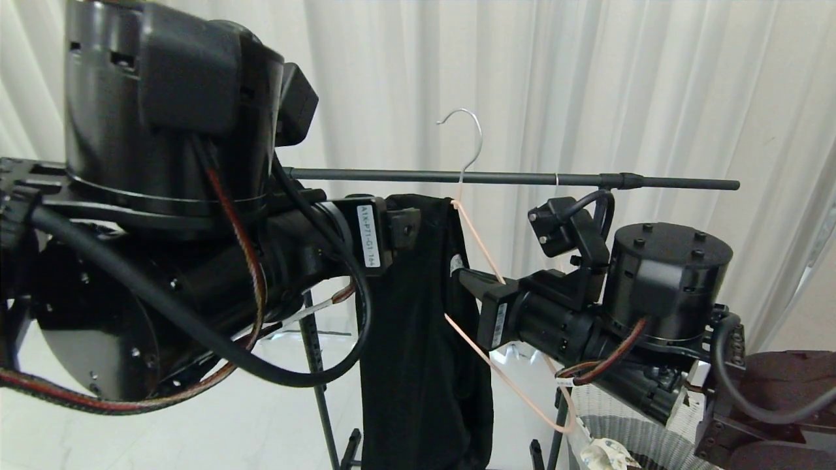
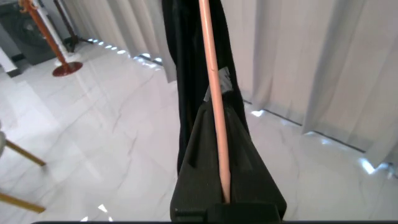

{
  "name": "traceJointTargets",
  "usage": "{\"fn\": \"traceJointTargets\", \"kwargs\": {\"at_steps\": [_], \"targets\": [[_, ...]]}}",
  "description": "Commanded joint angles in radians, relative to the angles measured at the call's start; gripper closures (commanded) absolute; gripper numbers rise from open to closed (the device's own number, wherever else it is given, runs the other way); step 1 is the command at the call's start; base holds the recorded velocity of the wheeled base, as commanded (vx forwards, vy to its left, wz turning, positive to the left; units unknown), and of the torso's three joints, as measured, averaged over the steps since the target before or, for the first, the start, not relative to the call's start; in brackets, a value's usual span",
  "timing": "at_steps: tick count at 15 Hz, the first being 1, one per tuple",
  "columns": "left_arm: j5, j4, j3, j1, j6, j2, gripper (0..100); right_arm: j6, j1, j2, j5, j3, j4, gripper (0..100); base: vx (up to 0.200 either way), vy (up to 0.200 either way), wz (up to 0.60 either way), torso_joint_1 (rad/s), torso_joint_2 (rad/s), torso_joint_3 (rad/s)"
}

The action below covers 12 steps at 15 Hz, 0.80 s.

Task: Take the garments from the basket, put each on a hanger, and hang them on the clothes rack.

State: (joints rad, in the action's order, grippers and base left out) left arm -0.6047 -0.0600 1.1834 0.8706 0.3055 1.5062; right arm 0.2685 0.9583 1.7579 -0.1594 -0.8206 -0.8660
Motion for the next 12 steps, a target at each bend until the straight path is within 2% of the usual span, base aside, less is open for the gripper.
{"fn": "traceJointTargets", "kwargs": {"at_steps": [1,3,4,6,7,9,12], "targets": [[0.000,0.000,-0.059,0.004,-0.014,-0.047,0,-0.017,-0.003,-0.021,0.001,0.040,-0.025,100,0.000,0.000,0.00,0.000,0.00,0.000],[0.002,-0.001,-0.107,0.008,-0.022,-0.084,0,-0.041,-0.006,-0.041,0.004,0.077,-0.068,100,0.000,0.000,0.00,0.000,0.00,0.000],[0.008,0.000,-0.177,0.008,-0.065,-0.132,0,-0.078,-0.013,-0.069,0.026,0.133,-0.087,100,0.000,0.000,0.00,0.000,0.00,0.000],[0.086,0.002,-0.288,0.008,-0.123,-0.227,0,-0.121,-0.015,-0.106,0.095,0.236,-0.146,100,0.000,0.000,0.00,0.000,0.00,0.000],[0.144,0.002,-0.346,0.008,-0.167,-0.299,0,-0.158,-0.015,-0.126,0.149,0.314,-0.200,100,0.000,0.000,0.00,0.000,0.00,0.000],[0.207,0.002,-0.430,0.007,-0.261,-0.394,0,-0.203,-0.020,-0.156,0.227,0.420,-0.278,100,0.000,0.000,0.00,0.000,0.00,0.000],[0.324,0.002,-0.522,0.007,-0.408,-0.509,0,-0.298,-0.020,-0.225,0.371,0.546,-0.289,100,0.000,0.000,0.00,0.000,0.00,0.000]]}}
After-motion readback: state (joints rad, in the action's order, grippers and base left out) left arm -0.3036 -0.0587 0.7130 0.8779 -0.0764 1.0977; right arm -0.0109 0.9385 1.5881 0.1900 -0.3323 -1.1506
